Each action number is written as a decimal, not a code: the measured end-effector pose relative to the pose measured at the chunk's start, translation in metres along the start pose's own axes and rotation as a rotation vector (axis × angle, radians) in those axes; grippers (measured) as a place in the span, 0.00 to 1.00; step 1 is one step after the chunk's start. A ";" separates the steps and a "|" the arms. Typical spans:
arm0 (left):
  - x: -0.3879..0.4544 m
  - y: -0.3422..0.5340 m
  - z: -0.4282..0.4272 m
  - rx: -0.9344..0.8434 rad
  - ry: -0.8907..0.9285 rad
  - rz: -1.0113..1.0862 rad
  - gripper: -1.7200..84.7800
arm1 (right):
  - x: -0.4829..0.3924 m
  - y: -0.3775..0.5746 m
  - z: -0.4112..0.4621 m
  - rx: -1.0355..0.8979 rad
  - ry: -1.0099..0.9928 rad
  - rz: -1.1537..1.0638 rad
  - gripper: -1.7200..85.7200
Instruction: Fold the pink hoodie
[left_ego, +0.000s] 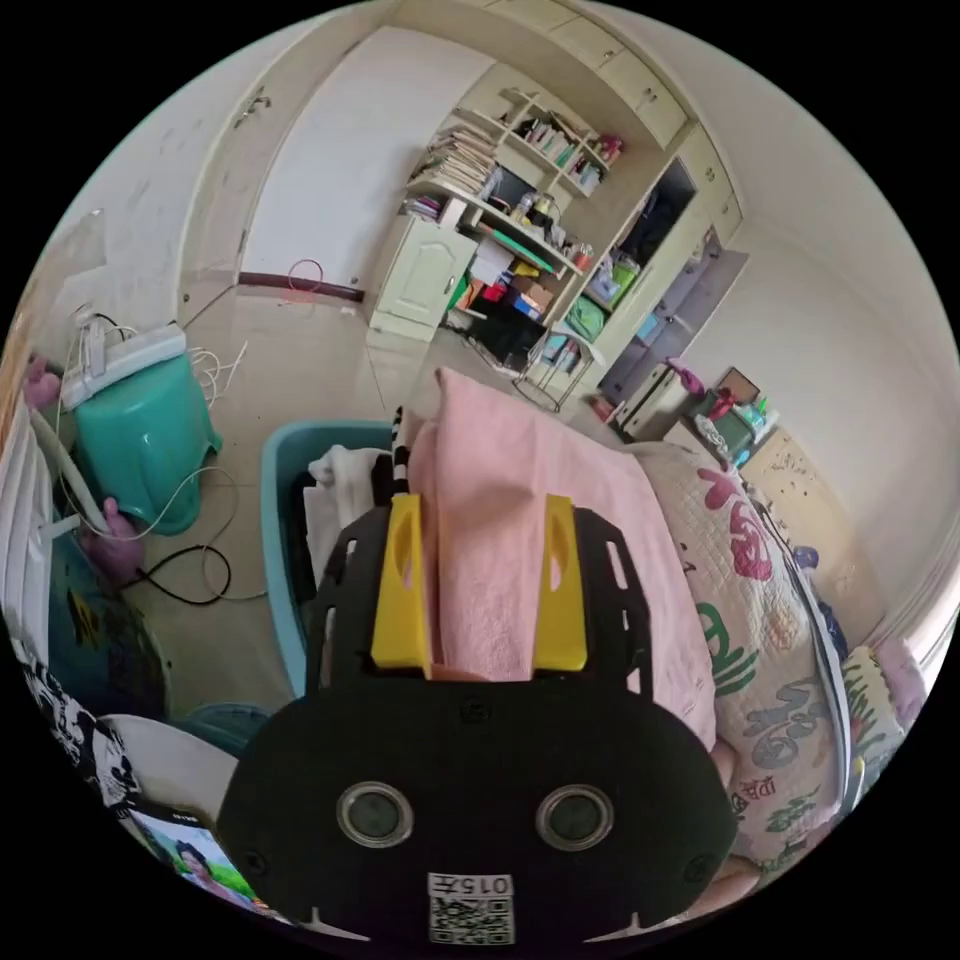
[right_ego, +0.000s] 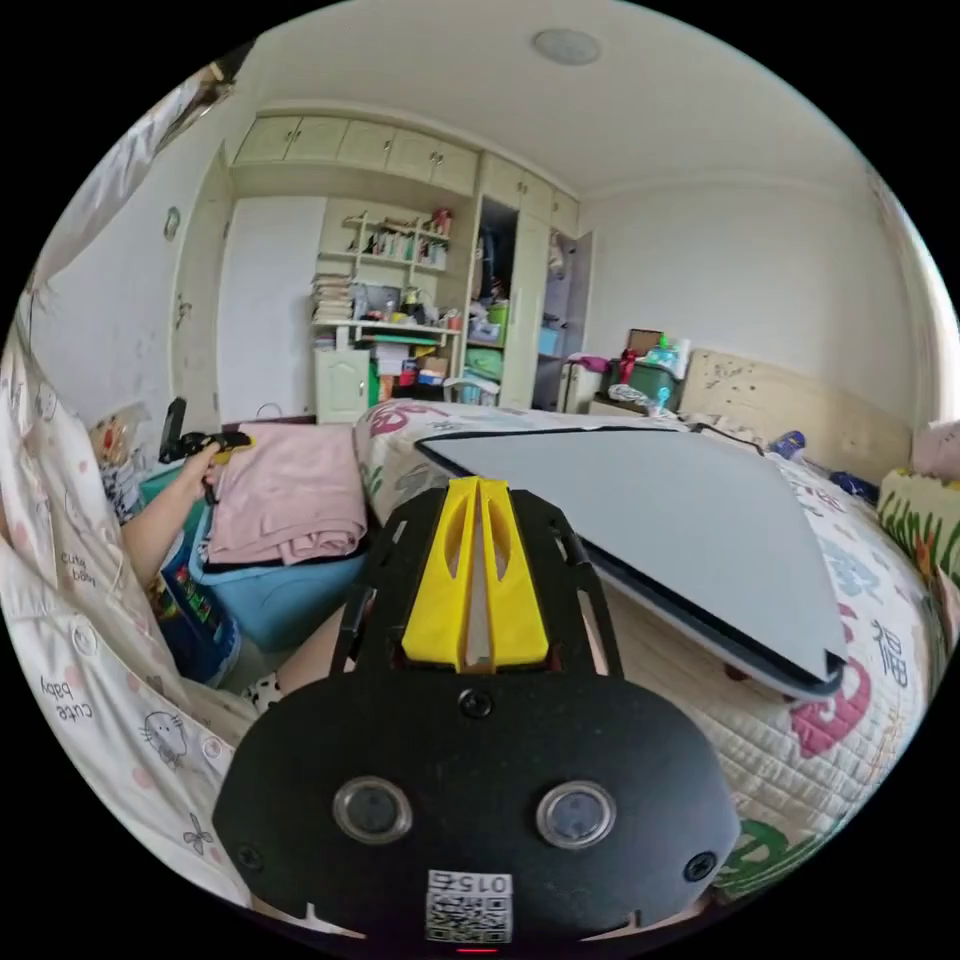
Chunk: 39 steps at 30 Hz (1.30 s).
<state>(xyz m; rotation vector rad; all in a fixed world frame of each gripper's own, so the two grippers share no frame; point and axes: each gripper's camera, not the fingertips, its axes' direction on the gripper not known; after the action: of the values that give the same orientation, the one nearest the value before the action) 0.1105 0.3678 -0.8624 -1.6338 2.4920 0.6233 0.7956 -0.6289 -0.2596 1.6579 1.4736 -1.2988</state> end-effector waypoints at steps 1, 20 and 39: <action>0.000 0.002 -0.003 0.027 -0.006 0.011 0.11 | -0.008 0.006 0.012 -0.033 -0.026 -0.049 0.01; 0.053 0.018 -0.038 0.060 0.388 0.435 0.03 | -0.007 -0.066 0.247 -0.082 -0.592 -0.023 0.17; -0.094 -0.123 -0.042 -0.016 0.581 0.172 0.15 | -0.125 -0.115 0.503 -0.322 -0.659 -0.083 0.11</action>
<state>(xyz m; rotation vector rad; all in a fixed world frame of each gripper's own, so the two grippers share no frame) 0.2660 0.3897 -0.8311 -1.8255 3.0533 0.1914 0.5495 -1.0961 -0.3111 0.8501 1.2569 -1.3831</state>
